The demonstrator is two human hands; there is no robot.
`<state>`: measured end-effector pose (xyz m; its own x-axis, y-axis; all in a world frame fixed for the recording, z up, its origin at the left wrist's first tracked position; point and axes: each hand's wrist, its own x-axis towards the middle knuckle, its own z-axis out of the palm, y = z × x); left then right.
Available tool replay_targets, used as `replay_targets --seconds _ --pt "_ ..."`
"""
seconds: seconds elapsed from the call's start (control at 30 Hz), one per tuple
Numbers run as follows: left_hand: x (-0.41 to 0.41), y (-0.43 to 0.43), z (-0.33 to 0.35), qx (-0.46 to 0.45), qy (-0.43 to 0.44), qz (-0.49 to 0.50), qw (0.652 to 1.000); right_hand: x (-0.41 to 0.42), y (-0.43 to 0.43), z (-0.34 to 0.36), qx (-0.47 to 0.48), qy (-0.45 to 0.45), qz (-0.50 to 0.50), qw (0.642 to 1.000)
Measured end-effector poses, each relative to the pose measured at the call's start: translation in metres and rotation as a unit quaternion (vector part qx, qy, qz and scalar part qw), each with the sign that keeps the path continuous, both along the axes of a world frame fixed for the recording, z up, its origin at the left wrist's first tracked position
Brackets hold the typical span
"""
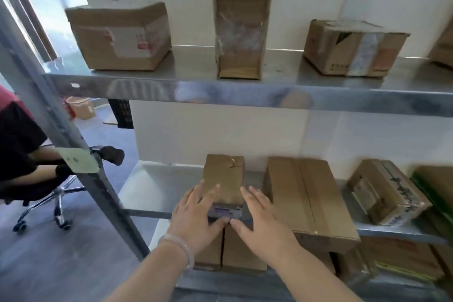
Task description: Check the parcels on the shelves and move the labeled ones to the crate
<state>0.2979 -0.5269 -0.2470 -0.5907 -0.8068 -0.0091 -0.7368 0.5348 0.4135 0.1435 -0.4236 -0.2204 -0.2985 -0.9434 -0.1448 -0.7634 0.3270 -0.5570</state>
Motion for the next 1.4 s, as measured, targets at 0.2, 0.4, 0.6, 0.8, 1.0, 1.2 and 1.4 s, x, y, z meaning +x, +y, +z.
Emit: replay_targets --seconds 0.2,0.4,0.6,0.8,1.0,1.2,1.4 --pt "-0.012 -0.057 -0.009 0.137 0.045 -0.001 0.990 0.011 -0.045 -0.018 0.030 -0.043 -0.084 0.995" --pt "-0.028 -0.086 -0.026 0.205 0.046 0.008 0.978 0.006 -0.061 -0.027 0.027 -0.163 -0.177 0.970" --pt "-0.025 -0.091 -0.031 0.249 0.095 0.031 0.963 -0.011 -0.084 -0.026 0.053 -0.256 -0.234 0.937" --pt "-0.030 -0.081 -0.008 0.266 0.134 0.053 0.953 -0.011 -0.081 -0.010 -0.042 -0.315 -0.183 0.930" --pt "-0.048 -0.068 0.024 0.275 0.107 0.098 0.950 -0.012 -0.075 0.008 -0.120 -0.372 -0.175 0.904" --pt "-0.041 -0.070 0.025 0.363 0.190 0.151 0.900 -0.010 -0.069 0.014 -0.139 -0.301 -0.105 0.937" --pt "-0.031 -0.058 0.023 0.463 0.378 0.166 0.784 -0.020 -0.065 0.018 -0.099 -0.331 -0.183 0.920"
